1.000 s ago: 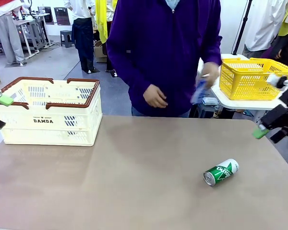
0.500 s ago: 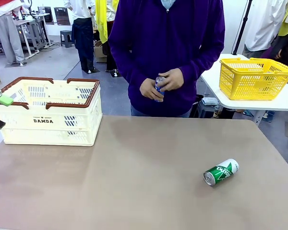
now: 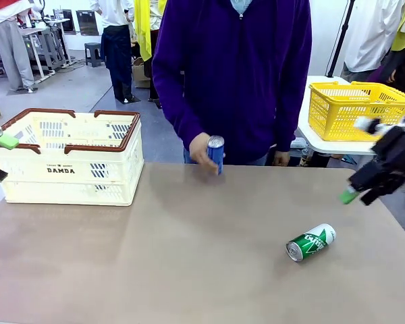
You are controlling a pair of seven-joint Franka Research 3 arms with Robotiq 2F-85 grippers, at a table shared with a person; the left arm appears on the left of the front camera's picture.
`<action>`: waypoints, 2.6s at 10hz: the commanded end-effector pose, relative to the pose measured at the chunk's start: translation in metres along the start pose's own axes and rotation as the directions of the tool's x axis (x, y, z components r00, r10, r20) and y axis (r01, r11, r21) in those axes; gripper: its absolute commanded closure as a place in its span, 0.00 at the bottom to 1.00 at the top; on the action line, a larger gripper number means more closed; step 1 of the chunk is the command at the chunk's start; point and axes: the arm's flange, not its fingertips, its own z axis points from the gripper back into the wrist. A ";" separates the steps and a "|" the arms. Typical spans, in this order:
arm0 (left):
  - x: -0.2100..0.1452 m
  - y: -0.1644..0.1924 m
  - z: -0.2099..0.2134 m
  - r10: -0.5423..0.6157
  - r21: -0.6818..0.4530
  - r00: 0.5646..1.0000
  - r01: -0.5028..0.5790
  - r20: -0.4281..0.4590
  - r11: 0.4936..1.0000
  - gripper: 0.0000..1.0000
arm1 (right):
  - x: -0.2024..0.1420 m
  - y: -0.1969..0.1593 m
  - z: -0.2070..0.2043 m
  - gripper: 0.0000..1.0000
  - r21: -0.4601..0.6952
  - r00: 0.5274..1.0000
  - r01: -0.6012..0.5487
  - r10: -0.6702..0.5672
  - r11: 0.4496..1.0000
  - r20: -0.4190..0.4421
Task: Place the drinks into the Shopping basket.
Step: Pick up one drink and place it into the Shopping basket.
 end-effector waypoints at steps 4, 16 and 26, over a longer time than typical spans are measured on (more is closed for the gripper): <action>0.000 -0.002 0.000 0.006 -0.015 1.000 -0.006 0.010 1.000 0.00 | 0.013 0.007 -0.021 0.00 -0.022 0.999 -0.037 0.037 0.999 -0.023; 0.000 -0.002 0.000 0.006 -0.015 1.000 -0.006 0.010 1.000 0.00 | -0.070 -0.068 0.048 0.00 -0.025 0.648 -0.737 0.717 0.675 0.257; 0.000 -0.002 0.000 0.006 -0.015 1.000 -0.006 0.010 1.000 0.00 | 0.031 0.025 -0.083 0.00 0.116 0.289 -0.950 0.957 0.290 -0.022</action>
